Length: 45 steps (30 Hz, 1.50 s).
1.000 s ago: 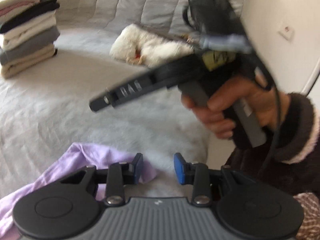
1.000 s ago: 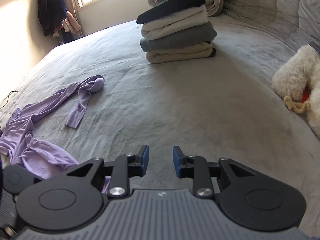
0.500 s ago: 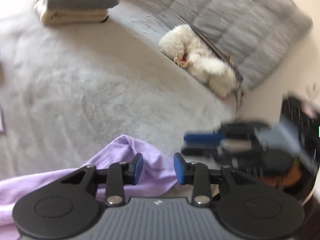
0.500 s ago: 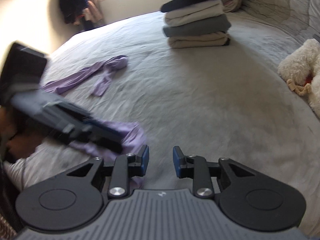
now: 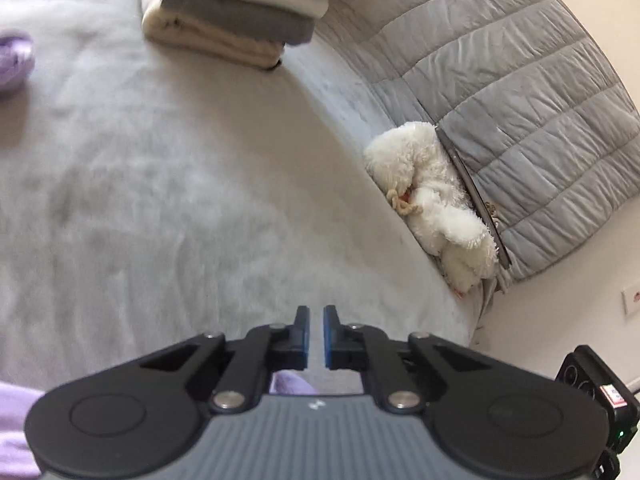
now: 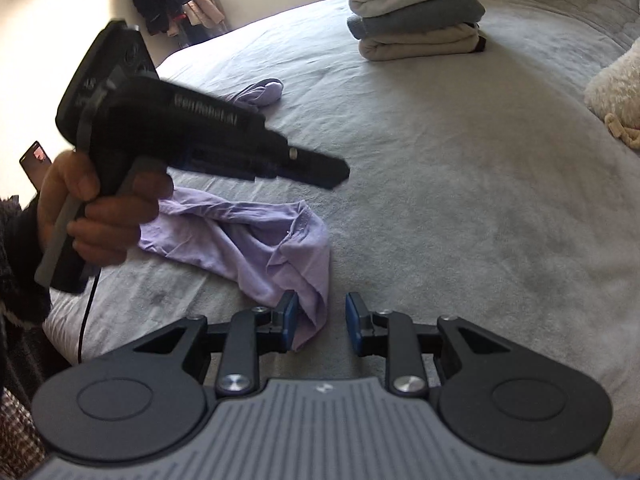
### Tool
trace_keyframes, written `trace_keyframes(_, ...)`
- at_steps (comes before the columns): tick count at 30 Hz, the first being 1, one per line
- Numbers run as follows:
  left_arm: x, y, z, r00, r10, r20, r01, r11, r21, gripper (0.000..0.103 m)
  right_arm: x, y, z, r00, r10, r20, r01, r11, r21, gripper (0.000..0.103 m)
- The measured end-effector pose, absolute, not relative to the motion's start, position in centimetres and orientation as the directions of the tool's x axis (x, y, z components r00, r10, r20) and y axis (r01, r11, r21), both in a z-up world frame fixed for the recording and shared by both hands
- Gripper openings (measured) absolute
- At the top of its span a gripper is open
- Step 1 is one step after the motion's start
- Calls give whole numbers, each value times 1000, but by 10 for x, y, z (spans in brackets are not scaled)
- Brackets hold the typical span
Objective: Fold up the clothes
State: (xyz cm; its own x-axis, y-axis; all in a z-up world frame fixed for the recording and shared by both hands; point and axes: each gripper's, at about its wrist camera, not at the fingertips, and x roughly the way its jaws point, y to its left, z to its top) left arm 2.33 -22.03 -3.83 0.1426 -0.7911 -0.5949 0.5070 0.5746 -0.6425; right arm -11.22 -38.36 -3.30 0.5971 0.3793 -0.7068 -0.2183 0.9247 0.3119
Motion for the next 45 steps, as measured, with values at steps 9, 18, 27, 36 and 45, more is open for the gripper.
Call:
trace_keyframes(9,16,-204,-35,-33,-695,-718,529,598,-602,36,-110,-376,-30,588,378,-715,-260,925,276,30)
trace_keyframes(18,16,-222,-52,-4,-733,-680,458,603,-653,27,-115,-376,-36,559,384,-735,-267,922,279,32)
trace_keyframes(27,21,-219,-36,127,-781,-611,430,599,-676,28,-116,-379,-36,562,386,-731,-256,922,290,32)
trace_keyframes(36,18,-224,-31,178,-662,-728,641,639,-425,39,-115,-384,-35,569,387,-725,-222,922,318,29)
trace_keyframes(45,16,-242,-36,129,-652,-748,728,574,-375,38,-122,-371,-33,567,382,-730,-323,918,230,29)
